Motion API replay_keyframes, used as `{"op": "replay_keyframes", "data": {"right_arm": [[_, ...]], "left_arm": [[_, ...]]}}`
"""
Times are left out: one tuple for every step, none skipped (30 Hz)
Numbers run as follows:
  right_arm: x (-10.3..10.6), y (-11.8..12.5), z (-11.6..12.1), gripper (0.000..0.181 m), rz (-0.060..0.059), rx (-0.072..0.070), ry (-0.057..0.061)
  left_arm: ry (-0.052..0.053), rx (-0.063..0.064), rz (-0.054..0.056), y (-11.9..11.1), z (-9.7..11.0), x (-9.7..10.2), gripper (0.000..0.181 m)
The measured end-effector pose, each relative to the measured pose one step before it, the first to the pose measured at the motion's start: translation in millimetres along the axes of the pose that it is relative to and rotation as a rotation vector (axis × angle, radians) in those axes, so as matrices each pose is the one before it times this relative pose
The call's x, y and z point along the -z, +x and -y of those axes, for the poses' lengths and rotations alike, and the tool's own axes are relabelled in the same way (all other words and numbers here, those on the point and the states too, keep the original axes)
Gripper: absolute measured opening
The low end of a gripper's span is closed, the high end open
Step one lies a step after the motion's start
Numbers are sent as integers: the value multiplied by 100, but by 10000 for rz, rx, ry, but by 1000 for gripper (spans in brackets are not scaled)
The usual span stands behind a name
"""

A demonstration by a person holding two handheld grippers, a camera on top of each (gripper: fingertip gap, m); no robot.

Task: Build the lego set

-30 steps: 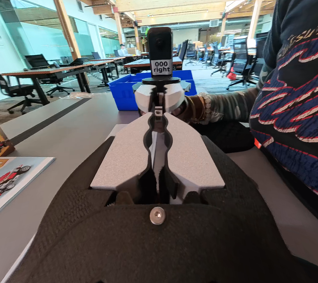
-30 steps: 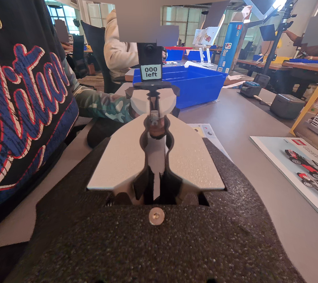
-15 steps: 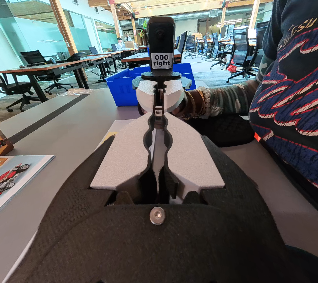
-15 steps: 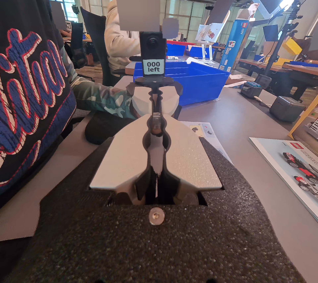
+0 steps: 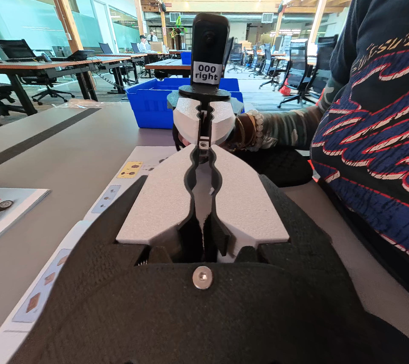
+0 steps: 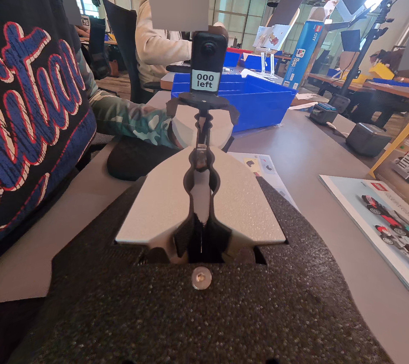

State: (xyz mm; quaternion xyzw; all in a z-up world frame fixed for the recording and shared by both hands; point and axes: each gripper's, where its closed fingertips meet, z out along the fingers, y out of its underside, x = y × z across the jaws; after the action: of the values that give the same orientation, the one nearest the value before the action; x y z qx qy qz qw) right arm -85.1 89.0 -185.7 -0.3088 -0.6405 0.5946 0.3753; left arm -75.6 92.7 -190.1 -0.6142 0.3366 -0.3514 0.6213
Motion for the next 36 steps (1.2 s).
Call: {"op": "replay_keyframes", "data": {"right_arm": [[-3, 43, -59, 8, 10, -157, 7], [7, 36, -28, 8, 22, -153, 14], [5, 10, 2, 8, 41, -130, 34], [-4, 20, 28, 8, 20, -124, 44], [-8, 15, 20, 8, 21, -118, 43], [-8, -3, 34, 8, 27, -81, 45], [-11, 29, -1, 8, 5, -81, 17], [-1, 24, -28, 8, 2, -71, -12], [-2, 11, -48, 8, 8, -47, -13], [-3, 6, -3, 8, 18, -91, 6], [-1, -3, 21, 8, 28, -113, 40], [-3, 10, 16, 8, 18, -113, 42], [2, 22, -5, 8, 21, -99, 25], [-10, 18, -30, 8, 5, -44, -1], [4, 15, -31, 8, -2, 8, -16], [-5, -19, 28, 8, -1, 74, 7], [-9, -23, 44, 8, -14, 84, 20], [-14, 19, 19, 8, -19, -3, -1], [-5, 38, -2, 8, -11, -44, -9], [1, 16, -41, 8, -5, -14, -16], [16, -6, -39, 8, 2, 45, -22], [14, -50, -25, 8, 2, 98, -26], [14, -47, -29, 8, -3, 134, -38], [1, -48, -26, 8, -26, 157, -45], [-8, 1, -31, 8, -33, 74, -41], [-12, -18, -43, 8, 7, -11, -33], [-6, -27, -34, 8, 17, -1, -11], [9, -15, -40, 8, 7, 24, -16], [-5, -15, -49, 8, 1, 52, -39], [6, 7, -67, 8, -17, 50, -53], [-5, 18, -33, 8, -21, 15, -27], [-8, -20, 14, 8, 13, -4, 11], [1, -38, 9, 8, 21, 12, 14], [0, 14, -14, 8, -7, -2, -11], [2, 41, -27, 8, -24, -24, -12], [8, 77, 35, 8, -33, -54, 37]], "left_arm": [[-58, -215, 99, -65, -66, 13, 8], [-50, -219, 97, -53, -40, -8, 8], [-31, -209, 80, -21, -21, -5, 8], [-13, -184, 77, -24, 16, 3, 8], [-3, -142, 67, -29, 28, 14, 8], [4, -87, 34, -5, 24, 7, 8], [-3, -60, 29, -15, 12, 12, 8], [-27, -69, 37, -20, -27, 12, 8], [-38, -77, 33, -24, -41, 6, 8], [-25, -94, 33, -6, -19, 6, 8], [-7, -117, 44, -6, 9, 3, 8], [-11, -119, 51, -17, 5, 7, 8], [-24, -105, 47, -18, -3, 5, 8], [-28, -65, 31, -12, -25, 1, 8], [-18, -4, 5, -9, -24, 13, 8], [17, 59, -28, 11, 1, -1, 8], [47, 116, -50, 20, 42, 9, 8], [41, 113, -37, 1, 36, 13, 8], [16, 57, -7, -24, 1, 9, 8], [-9, 28, 1, -23, -37, -1, 8], [-15, 53, -18, 3, -36, -8, 8], [-3, 124, -54, 36, -27, -13, 8], [9, 190, -89, 65, -16, -15, 8], [10, 200, -98, 50, -24, -1, 7], [5, 147, -71, 13, -35, 4, 8], [-7, 71, -41, 19, -33, 8, 8], [-17, 39, -26, 18, -33, 7, 8], [-21, 35, -19, 18, -39, -7, 8], [-32, 35, -20, 9, -53, -4, 8], [-35, 45, -19, 2, -67, 0, 8], [-16, 60, -15, -12, -42, -2, 8], [9, 49, -23, 10, -10, 5, 8], [13, 33, -32, 24, 6, 0, 8], [-1, 28, -15, 8, -2, -7, 8], [-13, -3, 18, -34, -27, 4, 8], [7, -45, 53, -65, 10, -5, 8]]}}
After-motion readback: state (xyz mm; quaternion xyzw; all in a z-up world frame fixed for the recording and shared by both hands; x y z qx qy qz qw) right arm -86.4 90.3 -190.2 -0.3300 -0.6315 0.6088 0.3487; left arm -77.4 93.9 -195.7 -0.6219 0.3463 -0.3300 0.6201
